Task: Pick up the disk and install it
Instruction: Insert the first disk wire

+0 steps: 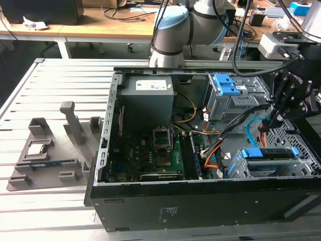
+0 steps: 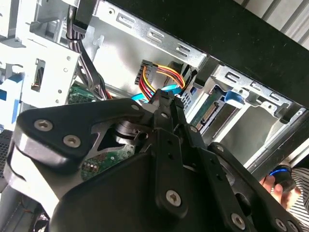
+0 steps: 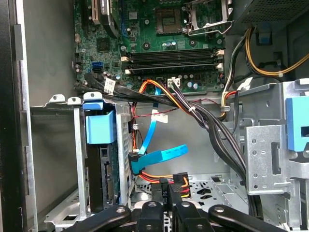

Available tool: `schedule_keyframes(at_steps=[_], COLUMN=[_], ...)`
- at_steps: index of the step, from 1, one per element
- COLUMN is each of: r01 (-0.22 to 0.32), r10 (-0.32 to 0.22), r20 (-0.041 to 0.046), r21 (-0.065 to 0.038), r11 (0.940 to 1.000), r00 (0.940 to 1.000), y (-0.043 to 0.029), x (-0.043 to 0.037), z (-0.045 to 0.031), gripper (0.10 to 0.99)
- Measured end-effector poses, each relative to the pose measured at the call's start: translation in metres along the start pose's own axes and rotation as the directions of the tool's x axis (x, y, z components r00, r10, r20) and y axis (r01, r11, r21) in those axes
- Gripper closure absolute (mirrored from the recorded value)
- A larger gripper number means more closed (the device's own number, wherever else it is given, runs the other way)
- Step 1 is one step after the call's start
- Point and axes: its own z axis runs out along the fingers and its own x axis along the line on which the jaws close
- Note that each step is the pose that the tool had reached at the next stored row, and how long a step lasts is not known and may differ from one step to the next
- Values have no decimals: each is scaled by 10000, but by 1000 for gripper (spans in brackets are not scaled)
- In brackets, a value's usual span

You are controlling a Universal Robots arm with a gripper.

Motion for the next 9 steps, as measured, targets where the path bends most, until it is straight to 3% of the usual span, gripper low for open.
schedule_keyframes(at_steps=[4,7,9], r01=[0,1,1], r10=[0,-1,-1], r20=[-14,-16,-16], r21=[1,1,0], r11=[10000,10000,10000], r00=[10000,10000,10000], y=[-13,-26,-29], x=[199,411,461], z=[14,36,46], gripper=[918,918,918])
